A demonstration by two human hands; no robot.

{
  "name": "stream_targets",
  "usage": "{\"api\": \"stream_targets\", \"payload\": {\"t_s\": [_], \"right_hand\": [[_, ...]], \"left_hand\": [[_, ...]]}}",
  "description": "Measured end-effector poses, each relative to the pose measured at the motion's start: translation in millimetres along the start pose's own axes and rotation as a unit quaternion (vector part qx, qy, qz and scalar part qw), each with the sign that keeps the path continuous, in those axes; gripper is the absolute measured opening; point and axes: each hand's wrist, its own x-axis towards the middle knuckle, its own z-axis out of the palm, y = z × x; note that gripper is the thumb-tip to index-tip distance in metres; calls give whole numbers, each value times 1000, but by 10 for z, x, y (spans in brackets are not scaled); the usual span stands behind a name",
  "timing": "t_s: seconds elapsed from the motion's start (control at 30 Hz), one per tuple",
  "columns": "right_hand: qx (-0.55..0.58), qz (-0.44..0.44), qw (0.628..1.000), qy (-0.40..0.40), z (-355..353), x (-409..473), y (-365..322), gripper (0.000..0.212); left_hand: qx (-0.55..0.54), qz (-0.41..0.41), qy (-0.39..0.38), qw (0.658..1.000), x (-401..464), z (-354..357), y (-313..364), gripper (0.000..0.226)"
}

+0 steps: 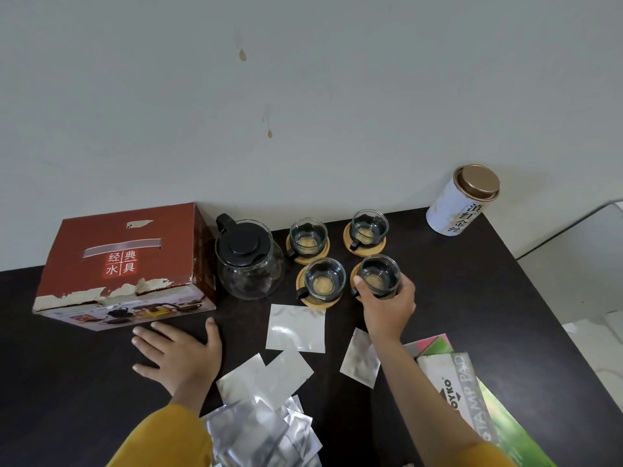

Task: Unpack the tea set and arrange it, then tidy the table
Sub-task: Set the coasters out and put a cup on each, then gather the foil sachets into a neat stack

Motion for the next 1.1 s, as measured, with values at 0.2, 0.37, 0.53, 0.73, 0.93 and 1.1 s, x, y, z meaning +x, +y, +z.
{"api": "stream_targets", "payload": {"t_s": [0.2,0.37,0.53,0.73,0.93,1.1], "right_hand": [[-12,10,1000,-3,14,-50,-11,81],[9,39,999,-33,-64,-98,-32,98],[29,20,998,-43,-214,-134,-150,86],[22,-43,998,-32,-437,-10,-397,65],[16,-132,991,-20,-774,566,-751,44],[-29,-185,982,0,-1060,1393,-1152,36]], "left_hand": [[-2,5,6,1000,6,7,-16,98],[-1,6,2,1000,16,7,-22,98],[-57,29,6,998,8,-50,-88,84],[-244,206,73,945,-687,23,339,48],[-314,450,32,836,-1411,52,1703,38],[-278,491,-48,824,-1708,192,2852,62]]}}
